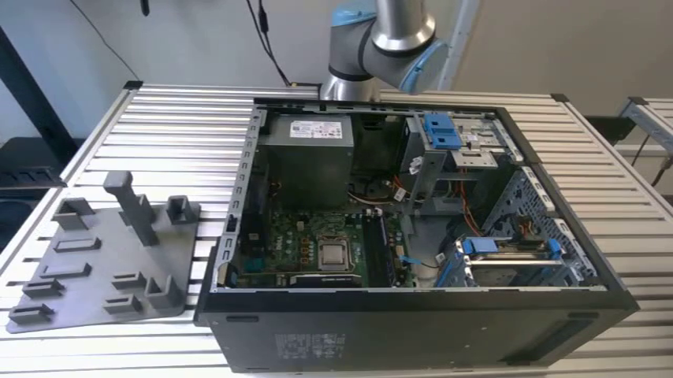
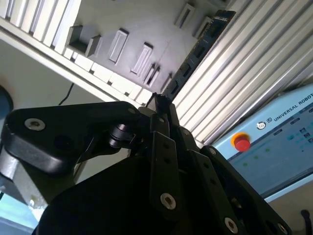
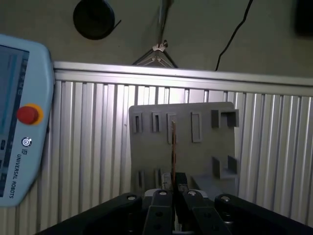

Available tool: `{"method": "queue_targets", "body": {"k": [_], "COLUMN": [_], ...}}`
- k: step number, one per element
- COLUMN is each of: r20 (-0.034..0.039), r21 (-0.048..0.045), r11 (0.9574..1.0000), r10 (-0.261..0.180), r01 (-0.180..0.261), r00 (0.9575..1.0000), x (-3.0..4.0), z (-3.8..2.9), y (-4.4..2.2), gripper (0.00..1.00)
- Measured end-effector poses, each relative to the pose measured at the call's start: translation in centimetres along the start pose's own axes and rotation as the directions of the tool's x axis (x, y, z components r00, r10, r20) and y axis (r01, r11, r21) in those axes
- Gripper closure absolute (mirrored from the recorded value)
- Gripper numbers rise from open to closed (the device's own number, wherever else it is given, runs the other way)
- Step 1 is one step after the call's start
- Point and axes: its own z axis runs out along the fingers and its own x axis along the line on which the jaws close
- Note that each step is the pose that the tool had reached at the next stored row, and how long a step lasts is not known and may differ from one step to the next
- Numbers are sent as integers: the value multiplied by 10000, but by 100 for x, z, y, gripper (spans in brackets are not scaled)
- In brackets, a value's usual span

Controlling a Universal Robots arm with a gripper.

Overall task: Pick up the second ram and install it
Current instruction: 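Pick up the second ram and move it above second insertion slot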

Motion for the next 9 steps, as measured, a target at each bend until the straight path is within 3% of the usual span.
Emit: {"method": "queue_targets", "body": {"k": [9], "r20": [1], "r21": [1], "r11": [10000], "r10": [0], "r01": [0], "r00": [10000], "x": [-13], "z": [-190], "y": [4], "gripper": [85]}}
